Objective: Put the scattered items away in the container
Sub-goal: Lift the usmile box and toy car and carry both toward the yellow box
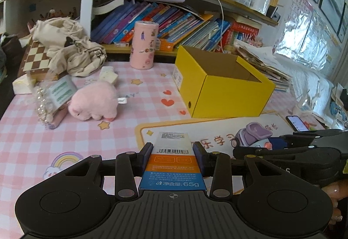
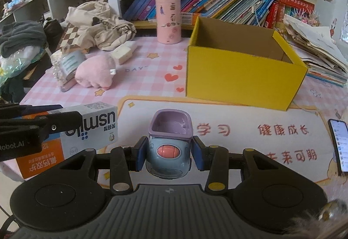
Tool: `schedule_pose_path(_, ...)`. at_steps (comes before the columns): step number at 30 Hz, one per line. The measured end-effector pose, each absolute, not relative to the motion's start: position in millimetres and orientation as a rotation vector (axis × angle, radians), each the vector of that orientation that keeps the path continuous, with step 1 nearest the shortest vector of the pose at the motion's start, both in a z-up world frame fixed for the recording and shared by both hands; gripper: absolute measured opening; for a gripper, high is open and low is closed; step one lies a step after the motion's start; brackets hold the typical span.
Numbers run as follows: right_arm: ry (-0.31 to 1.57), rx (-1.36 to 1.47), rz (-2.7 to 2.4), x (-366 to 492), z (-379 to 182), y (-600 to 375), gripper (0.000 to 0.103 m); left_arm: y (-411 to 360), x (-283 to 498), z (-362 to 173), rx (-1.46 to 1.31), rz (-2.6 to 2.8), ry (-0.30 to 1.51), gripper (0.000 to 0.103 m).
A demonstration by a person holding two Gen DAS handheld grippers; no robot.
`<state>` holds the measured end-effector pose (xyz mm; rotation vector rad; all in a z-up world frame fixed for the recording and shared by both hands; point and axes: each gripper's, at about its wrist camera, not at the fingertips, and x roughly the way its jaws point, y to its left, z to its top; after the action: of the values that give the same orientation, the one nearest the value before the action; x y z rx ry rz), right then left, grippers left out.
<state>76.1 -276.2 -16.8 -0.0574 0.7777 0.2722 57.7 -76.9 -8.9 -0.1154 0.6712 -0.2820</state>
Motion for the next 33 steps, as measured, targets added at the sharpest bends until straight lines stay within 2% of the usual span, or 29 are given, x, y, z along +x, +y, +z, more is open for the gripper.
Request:
schedule_pose_path(14,0.740,-0.078,0.350,123,-6,-322,0.040,-122,91,1,-0.135,-0.216,0.643,0.038)
schedule_pose_path(24,0.560,-0.104,0.397,145,20,-362,0.040,-169,112,31,-0.114,-0.205,0.544,0.038)
schedule_pose_path(33,0.486,-0.060,0.419,184,50,-409,0.041,-213,154,70,-0.109,-0.236,0.461,0.038)
